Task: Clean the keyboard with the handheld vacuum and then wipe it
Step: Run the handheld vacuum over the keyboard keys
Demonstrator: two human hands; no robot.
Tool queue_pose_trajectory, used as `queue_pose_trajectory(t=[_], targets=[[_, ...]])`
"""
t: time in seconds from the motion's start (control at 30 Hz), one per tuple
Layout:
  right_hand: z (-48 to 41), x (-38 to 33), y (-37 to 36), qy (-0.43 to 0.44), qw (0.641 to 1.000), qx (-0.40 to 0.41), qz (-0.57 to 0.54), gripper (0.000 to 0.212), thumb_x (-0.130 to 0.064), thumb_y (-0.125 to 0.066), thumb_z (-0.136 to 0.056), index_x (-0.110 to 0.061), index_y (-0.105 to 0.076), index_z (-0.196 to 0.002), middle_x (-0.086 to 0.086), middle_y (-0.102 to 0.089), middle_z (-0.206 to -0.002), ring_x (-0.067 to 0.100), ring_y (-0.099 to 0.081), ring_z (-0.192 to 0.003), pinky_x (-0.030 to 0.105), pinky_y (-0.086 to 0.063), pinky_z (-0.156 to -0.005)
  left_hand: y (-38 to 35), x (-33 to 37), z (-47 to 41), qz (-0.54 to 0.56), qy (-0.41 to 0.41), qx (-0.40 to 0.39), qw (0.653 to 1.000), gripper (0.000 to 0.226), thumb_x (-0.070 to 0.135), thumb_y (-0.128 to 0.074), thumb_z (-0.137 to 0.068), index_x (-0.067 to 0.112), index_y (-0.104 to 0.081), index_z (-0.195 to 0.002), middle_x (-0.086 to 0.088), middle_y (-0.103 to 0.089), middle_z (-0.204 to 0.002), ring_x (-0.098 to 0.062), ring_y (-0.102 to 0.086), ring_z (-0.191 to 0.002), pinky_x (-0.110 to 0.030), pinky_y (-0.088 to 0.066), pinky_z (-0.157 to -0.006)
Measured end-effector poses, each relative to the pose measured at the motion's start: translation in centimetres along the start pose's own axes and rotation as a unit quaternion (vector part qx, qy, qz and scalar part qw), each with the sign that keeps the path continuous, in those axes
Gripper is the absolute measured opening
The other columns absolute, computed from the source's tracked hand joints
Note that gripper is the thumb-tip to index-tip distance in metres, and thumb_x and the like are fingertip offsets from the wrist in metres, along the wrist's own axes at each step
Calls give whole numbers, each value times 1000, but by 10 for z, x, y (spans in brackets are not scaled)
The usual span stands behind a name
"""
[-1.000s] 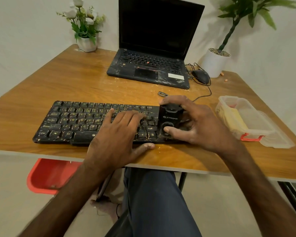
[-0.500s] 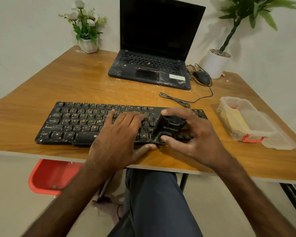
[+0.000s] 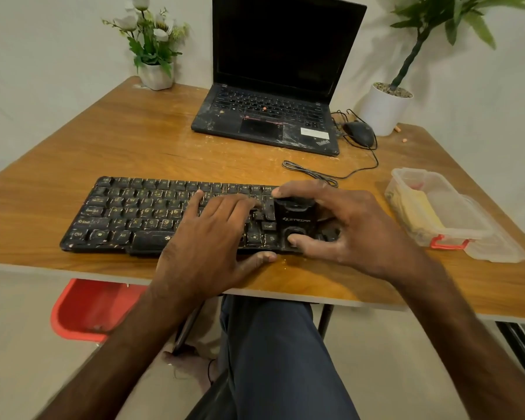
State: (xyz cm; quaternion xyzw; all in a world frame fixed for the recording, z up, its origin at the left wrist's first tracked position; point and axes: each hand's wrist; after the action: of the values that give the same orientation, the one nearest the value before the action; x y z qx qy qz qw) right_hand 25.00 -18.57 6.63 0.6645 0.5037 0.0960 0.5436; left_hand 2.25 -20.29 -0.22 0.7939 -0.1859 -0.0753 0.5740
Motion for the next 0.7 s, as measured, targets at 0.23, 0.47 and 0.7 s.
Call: queue_pose_trajectory(t=[0.23, 0.47, 0.7], targets=[[-3, 4, -21, 34, 997, 62, 26, 56, -16, -74, -88, -23, -47, -137, -2, -60, -129, 9, -60, -111, 26, -56, -85, -1, -1, 1, 1, -6, 15, 1000, 82, 80, -36, -87, 14, -44, -136, -7, -58, -133, -25, -55, -124, -62, -36, -111], [15, 6, -14, -53, 992, 75, -83, 62, -13, -76, -84, -32, -44, -134, -13, -55, -123, 12, -61, -110, 30, -60, -78, 0, 0, 1, -2, -2, 6, 1000, 85, 81, -32, -86, 17, -47, -140, -5, -57, -137, -22, -53, -128, -58, -34, -114], [-4, 6, -26, -254, 862, 232, -373, 58, -8, -60, -95, -38, -34, -138, 11, -55, -127, 30, -67, -106, 43, -60, -67, 2, 0, 0, -6, 0, -4, 1000, 87, 82, -31, -86, 17, -45, -142, -5, -55, -140, -23, -51, -130, -59, -32, -115]])
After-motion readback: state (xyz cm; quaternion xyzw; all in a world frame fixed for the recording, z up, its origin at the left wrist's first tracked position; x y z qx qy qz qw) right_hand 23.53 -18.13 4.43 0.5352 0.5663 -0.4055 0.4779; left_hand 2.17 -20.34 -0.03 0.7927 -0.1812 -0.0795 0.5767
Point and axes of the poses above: each hand's wrist, its own z-axis away from the middle knuckle, its own y-axis out of the back of the hand, x = y × z
